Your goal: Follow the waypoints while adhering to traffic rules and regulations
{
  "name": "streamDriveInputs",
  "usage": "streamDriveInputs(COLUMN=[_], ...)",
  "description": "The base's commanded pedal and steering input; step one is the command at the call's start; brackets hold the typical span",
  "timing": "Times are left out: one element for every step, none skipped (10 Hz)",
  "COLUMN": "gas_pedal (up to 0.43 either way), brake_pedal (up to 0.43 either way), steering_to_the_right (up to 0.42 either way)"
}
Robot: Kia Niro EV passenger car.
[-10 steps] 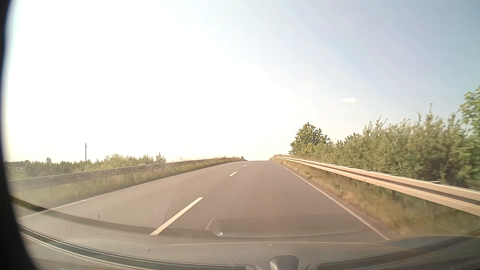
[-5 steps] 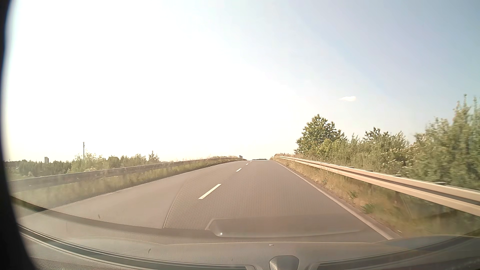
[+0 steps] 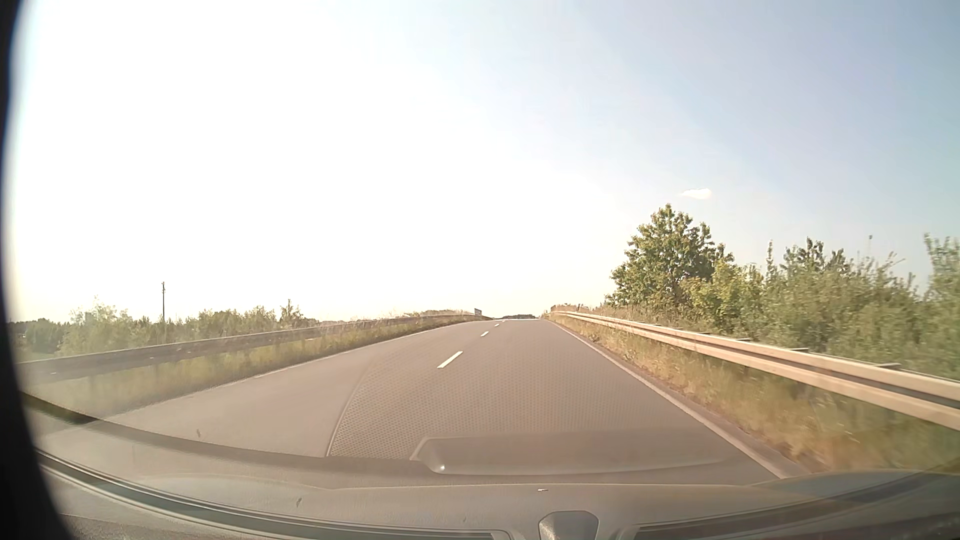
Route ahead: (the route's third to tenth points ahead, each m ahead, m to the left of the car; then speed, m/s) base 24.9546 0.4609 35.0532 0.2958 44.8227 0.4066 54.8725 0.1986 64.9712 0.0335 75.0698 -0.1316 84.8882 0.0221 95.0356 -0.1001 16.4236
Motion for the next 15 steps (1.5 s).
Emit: streamDriveInputs(gas_pedal=[0.220,0.220,0.220,0.220,0.220,0.220,0.220,0.220,0.220,0.220,0.220,0.220,0.220,0.220,0.220], brake_pedal=[0.006,0.006,0.006,0.006,0.006,0.006,0.006,0.006,0.006,0.006,0.006,0.006,0.006,0.006,0.006], steering_to_the_right=[0.002,0.002,0.002,0.002,0.002,0.002,0.002,0.002,0.002,0.002,0.002,0.002,0.002,0.002,0.002])
